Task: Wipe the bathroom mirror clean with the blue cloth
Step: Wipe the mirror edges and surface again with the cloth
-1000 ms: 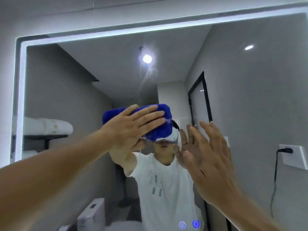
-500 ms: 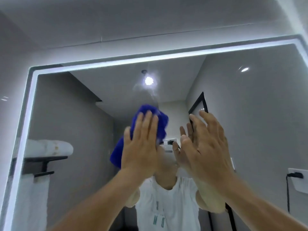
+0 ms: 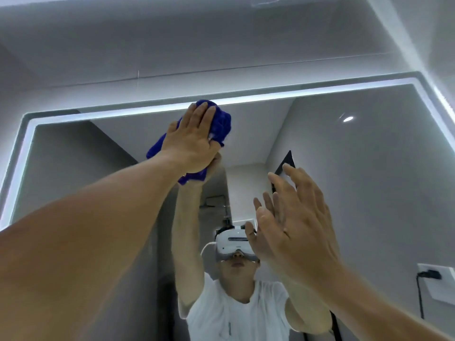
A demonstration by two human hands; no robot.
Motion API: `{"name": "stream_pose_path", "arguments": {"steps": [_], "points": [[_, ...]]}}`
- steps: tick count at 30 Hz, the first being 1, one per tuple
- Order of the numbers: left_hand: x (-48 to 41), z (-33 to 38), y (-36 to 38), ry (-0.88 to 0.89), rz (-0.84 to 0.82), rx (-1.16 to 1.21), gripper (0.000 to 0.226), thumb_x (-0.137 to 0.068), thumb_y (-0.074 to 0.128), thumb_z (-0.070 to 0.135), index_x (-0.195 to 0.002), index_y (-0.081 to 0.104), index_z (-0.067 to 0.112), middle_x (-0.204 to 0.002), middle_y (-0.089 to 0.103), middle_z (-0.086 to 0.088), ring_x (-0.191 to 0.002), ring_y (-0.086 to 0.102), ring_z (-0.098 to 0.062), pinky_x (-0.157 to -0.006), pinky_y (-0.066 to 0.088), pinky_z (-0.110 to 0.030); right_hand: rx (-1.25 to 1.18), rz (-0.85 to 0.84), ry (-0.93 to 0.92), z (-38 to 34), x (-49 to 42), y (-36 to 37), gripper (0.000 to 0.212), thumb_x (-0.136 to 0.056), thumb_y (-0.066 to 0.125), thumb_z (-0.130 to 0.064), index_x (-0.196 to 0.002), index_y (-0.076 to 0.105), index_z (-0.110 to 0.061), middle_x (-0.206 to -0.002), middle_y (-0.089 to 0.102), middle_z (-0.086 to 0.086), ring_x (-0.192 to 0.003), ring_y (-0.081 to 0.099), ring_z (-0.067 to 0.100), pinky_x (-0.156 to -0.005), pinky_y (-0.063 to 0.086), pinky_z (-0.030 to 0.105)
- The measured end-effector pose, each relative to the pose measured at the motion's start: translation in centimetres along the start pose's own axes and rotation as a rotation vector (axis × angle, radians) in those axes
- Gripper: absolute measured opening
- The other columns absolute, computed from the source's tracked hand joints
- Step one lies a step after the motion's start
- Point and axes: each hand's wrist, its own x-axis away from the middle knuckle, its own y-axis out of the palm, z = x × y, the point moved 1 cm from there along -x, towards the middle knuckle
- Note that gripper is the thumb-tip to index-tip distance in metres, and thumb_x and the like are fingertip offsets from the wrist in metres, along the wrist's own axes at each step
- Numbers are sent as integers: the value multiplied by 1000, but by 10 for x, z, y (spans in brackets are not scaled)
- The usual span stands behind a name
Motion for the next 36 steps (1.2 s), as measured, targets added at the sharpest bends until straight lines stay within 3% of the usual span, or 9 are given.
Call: {"name": "stream_pose_path", "arguments": {"steps": [7,9,12,16,18,22,26,32,36], "points": [[38,32,10,-285,106,92,67,-95,25,39,-156,3,19,-164,2,-3,-151,3,-25,-118,18,-51,-5,38,-4,-4,-10,-2,57,-86,35,-49,-137,45,-26,-148,24,-9,-142,24,17,-110,25,43],[87,47,25,-184,120,7,67,-95,20,44,-156,7,18,-164,6,-5,-151,7,-26,-117,18,-50,-24,28,14,-8,-11,-2,58,-86,34,-49,-139,43,-27,-150,22,-10,-144,19,14,-112,23,43],[137,53,41,15,67,-64,67,-97,30,47,-156,14,20,-164,13,-4,-151,12,-25,-115,22,-49,-23,14,14,-11,-7,0,60,-86,34,-50,-141,40,-27,-153,23,-10,-145,17,13,-114,22,41],[92,34,32,111,-29,-108,66,-93,5,51,-150,-21,28,-164,-13,4,-150,-14,-16,-122,6,-47,-5,-3,-11,-8,-4,3,59,-86,37,-49,-141,39,-27,-152,23,-10,-145,20,14,-113,26,42],[60,27,22,130,-8,-106,68,-92,9,51,-151,-15,27,-164,-11,5,-150,-8,-17,-121,8,-47,-15,9,-11,-5,-7,2,57,-86,38,-48,-139,39,-28,-152,23,-10,-144,21,14,-113,28,46],[-18,13,4,133,12,-107,67,-97,28,45,-154,0,24,-164,-1,5,-150,0,-18,-119,13,-47,-12,32,-31,0,-15,6,57,-86,38,-48,-139,42,-28,-151,22,-10,-143,22,16,-111,33,52],[-63,0,-5,18,15,-36,68,-95,30,41,-155,3,27,-164,1,6,-151,-1,-16,-119,14,-45,-5,37,-40,1,-20,11,57,-86,35,-49,-139,44,-28,-150,22,-11,-144,20,13,-113,27,43],[-25,12,3,-160,144,35,66,-97,27,37,-156,4,20,-164,4,0,-151,3,-22,-118,17,-49,-17,18,-67,-2,-18,17,57,-86,36,-47,-138,44,-27,-151,24,-11,-145,15,11,-112,21,36],[38,28,18,-88,141,-28,69,-92,11,47,-156,2,24,-165,1,3,-151,1,-19,-120,14,-46,53,-54,-53,5,-42,18,62,-87,33,-50,-145,37,-27,-156,18,-7,-147,10,13,-116,15,38]]}}
